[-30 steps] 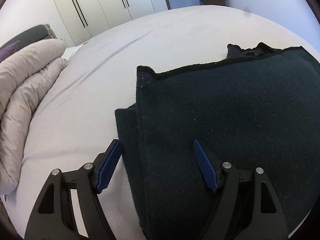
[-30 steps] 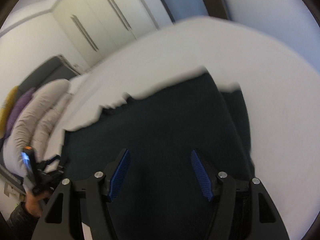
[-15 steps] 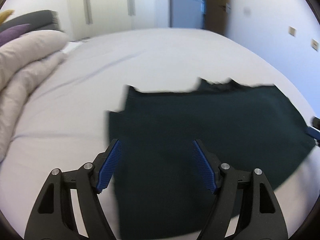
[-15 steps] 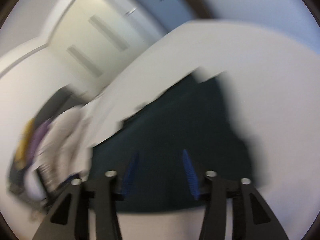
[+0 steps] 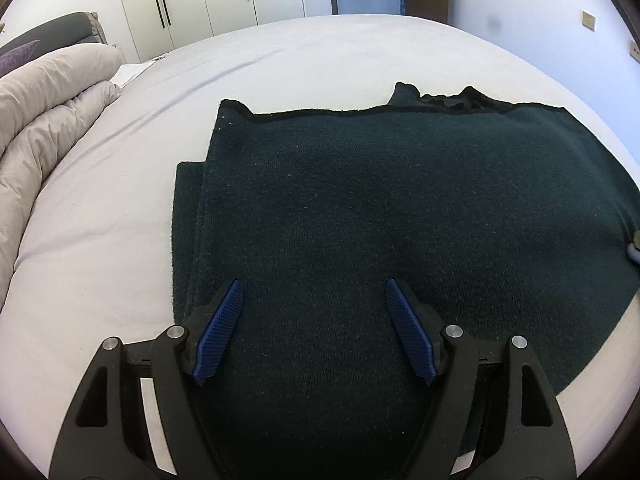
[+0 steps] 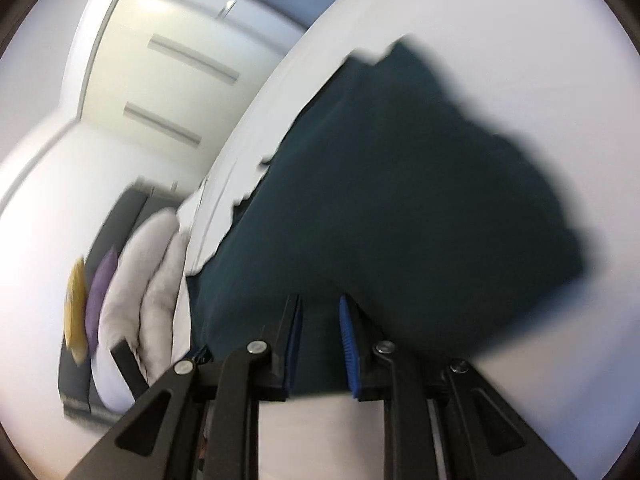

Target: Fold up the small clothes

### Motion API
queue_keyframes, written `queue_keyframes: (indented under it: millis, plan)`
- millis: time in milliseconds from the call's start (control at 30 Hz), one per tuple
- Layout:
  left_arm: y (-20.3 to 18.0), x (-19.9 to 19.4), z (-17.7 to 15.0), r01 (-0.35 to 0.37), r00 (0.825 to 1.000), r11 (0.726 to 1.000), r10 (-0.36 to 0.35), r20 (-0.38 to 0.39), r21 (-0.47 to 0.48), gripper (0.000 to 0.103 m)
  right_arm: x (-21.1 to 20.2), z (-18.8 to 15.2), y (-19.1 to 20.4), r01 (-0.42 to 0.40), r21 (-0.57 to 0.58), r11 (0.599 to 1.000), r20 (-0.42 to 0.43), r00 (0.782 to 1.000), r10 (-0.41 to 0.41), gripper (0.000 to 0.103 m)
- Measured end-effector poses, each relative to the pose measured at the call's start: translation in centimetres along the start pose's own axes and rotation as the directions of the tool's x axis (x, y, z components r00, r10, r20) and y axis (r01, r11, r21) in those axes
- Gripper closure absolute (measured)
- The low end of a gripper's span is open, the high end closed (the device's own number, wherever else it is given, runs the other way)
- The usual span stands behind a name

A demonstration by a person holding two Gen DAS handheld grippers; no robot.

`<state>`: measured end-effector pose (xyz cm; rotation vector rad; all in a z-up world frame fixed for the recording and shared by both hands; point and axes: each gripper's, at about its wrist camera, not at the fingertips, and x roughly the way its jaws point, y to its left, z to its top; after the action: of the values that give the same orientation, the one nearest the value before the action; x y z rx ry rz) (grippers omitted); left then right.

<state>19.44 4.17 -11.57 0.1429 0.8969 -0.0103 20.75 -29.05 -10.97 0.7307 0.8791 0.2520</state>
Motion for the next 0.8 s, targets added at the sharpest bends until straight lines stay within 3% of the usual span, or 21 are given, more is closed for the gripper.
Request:
queue_keyframes:
  millis: [200, 300, 400, 633, 800]
  plan:
    - [-0.5, 0.4, 0.4, 0.003, 1.0, 1.0, -0.003, 0.003, -0.005, 0.028, -6.0, 0.2, -3.5, 0.049, 0.101, 0.994, 0.15, 0.987, -0.064, 0.075]
    - [-0.5, 0.8, 0.6, 0.006, 1.0, 1.0, -0.006, 0.007, -0.01, 0.028, -7.4, 0.1, -2.1, 0.114, 0.045, 0.992, 0.183, 0.976, -0.12, 0.06]
    - [-0.4, 0.8, 0.6, 0.012, 1.0, 1.0, -0.012, 0.008, -0.017, 0.028, -7.8, 0.3, 0.3, 0.096, -0.007, 0.995, 0.211, 0.973, -0.092, 0.048]
    - [-0.1, 0.8, 0.6, 0.032, 0.999, 0.999, -0.032, 0.016, -0.039, 0.028, -1.2, 0.4, 7.9, -0.03, -0.161, 0.987, 0.083, 0.996, 0.043, 0.044]
    - [-0.1, 0.9, 0.5, 0.032, 0.999, 0.999, -0.032, 0.018, -0.038, 0.027, 3.9, 0.2, 8.5, -0.041, -0.168, 0.985, -0.015, 0.999, 0.039, 0.036]
